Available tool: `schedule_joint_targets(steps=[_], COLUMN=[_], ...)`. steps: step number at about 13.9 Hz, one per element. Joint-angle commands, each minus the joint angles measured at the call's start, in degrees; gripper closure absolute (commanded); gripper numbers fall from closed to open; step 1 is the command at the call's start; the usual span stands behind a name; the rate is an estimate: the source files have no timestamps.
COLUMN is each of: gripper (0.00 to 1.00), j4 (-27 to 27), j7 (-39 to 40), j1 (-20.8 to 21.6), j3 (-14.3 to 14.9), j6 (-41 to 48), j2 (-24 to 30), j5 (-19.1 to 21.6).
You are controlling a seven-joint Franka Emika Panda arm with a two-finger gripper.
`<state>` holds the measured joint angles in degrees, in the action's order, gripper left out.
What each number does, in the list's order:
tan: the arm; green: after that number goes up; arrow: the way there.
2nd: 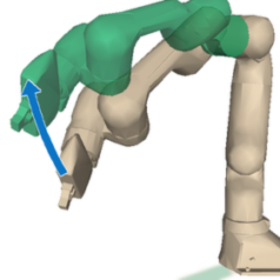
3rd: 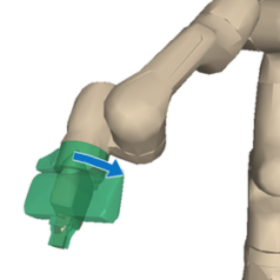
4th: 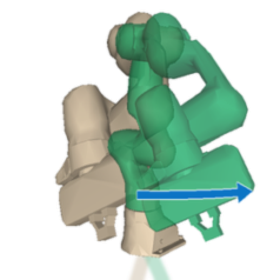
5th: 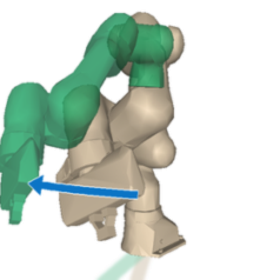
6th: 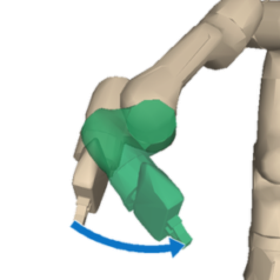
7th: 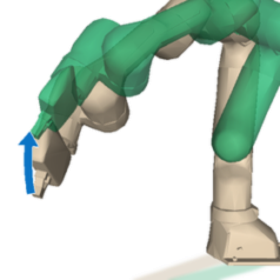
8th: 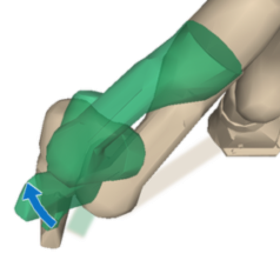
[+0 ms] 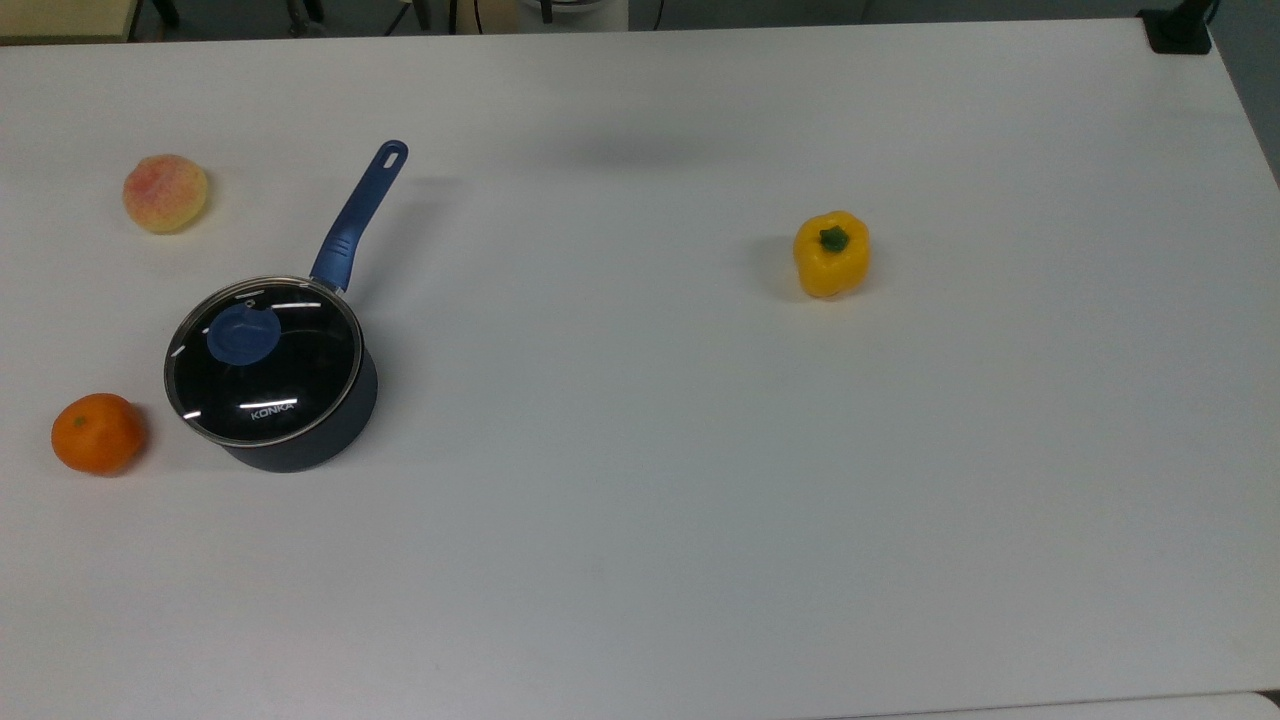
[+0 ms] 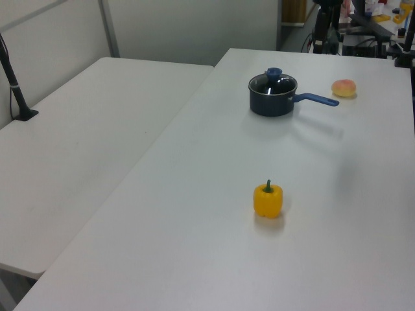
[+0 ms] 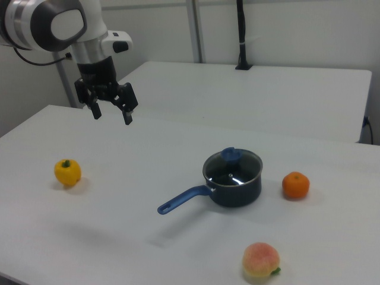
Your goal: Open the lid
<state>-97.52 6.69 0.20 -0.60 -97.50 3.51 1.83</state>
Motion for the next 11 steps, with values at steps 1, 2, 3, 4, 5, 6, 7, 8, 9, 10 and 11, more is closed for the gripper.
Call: schedule_joint_targets(steps=[1,2,3,4,5,6,7,8,9,10,11], gripper=[0.00,0.00,0.00,0.00,0.00,0.00,0.00,0.00,0.00,0.00,0.00], j4=[0.48,0.49,0.49,0.75,0.84,0.92,1.97,2.94,3.38,3.99,4.35], j7=[0.69,0.61,0.60,0.52,0.43,0.43,0.25,-1.23,-4.03,-8.14,-10.53], j1=[-0.73,-0.73,-0.99,-1.26,-1.43,-1.43,-1.43,-1.43,-1.43,-1.43,-1.43], j3=[-0.11,-0.02,-0.02,0.24,1.38,2.00,2.70,3.32,3.76,4.37,5.25], j6=[2.05,1.87,1.61,1.35,1.17,0.73,0.29,-0.15,-0.41,-3.02,-5.57], j2=[0.01,-0.08,-0.17,-0.34,-0.34,-0.52,-0.87,-1.48,-2.01,-3.06,-3.59], j5=[-0.51,-0.86,-1.39,-2.18,-2.18,-2.27,-2.27,-2.27,-2.36,-2.62,-2.71])
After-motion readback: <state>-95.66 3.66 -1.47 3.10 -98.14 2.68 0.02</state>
